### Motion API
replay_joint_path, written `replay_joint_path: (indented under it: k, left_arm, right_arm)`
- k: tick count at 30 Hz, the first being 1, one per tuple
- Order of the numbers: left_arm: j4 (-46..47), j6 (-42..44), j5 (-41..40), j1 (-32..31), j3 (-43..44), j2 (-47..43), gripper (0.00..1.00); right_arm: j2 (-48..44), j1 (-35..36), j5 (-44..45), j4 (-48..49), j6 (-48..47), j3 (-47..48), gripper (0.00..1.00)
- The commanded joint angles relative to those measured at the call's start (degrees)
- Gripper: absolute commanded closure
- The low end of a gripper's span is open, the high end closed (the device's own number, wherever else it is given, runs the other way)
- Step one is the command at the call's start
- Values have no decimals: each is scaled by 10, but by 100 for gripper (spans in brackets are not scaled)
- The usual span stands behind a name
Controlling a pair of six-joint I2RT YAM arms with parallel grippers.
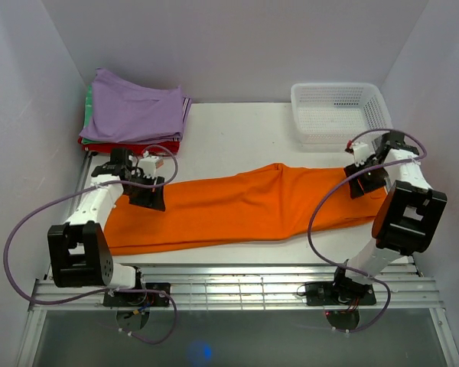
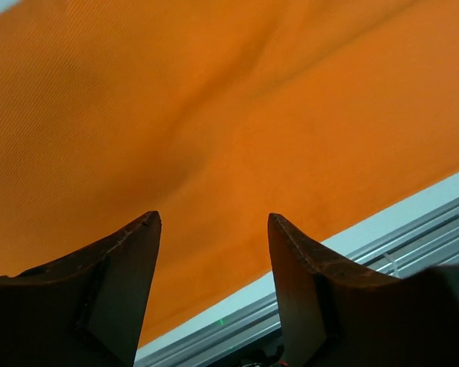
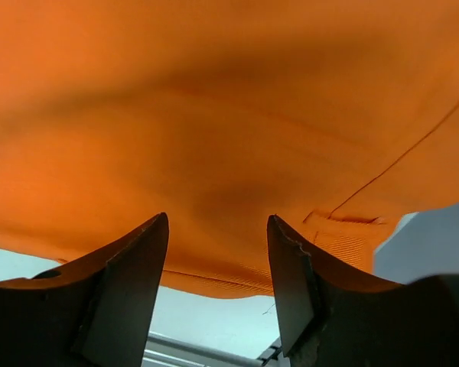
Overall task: Fold and stack the trousers
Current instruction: Fold the trousers
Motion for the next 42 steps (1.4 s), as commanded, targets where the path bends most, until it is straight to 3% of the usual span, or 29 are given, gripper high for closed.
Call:
replay_joint_path:
  k: [1, 8, 14, 17, 18, 21, 25, 30, 33, 37, 42]
  left_arm:
    - [-34, 62, 11, 56, 9, 36, 33]
    - [11, 109, -82, 126, 22, 175, 36]
    - [26, 134, -94, 185, 124, 271, 36]
    - [20, 163, -66, 186, 164, 249, 31]
    - [15, 171, -62, 186, 173, 231, 30]
    - [-32, 160, -26, 195, 231, 208, 25]
    - [-82, 95, 0, 249, 272, 199, 21]
    - [-128, 103, 37, 374, 233, 207, 21]
    - [-127, 138, 36, 412, 186, 193, 20]
    - [-119, 172, 22, 416, 148, 157, 23]
    - [-109, 198, 23, 407, 123, 151, 28]
  right_arm:
    - [35, -41, 42, -6, -60, -38, 40]
    - [38, -89, 142, 45, -105, -152, 43]
    - [-66, -111, 156, 12, -173, -230, 43]
    - [-94, -112, 80, -95, -185, -170, 32]
    - [-97, -112, 32, -122, -187, -145, 24]
    - [-92, -108, -53, -174, -172, -43, 11]
    - [-72, -80, -93, -168, -141, 13, 7]
    - [-36, -29, -75, -107, -115, -17, 10]
    - [-23, -12, -63, -81, -113, -39, 16]
    - [-39, -10, -44, -77, -135, -59, 30]
    - [-105, -12, 13, -54, -165, -95, 34]
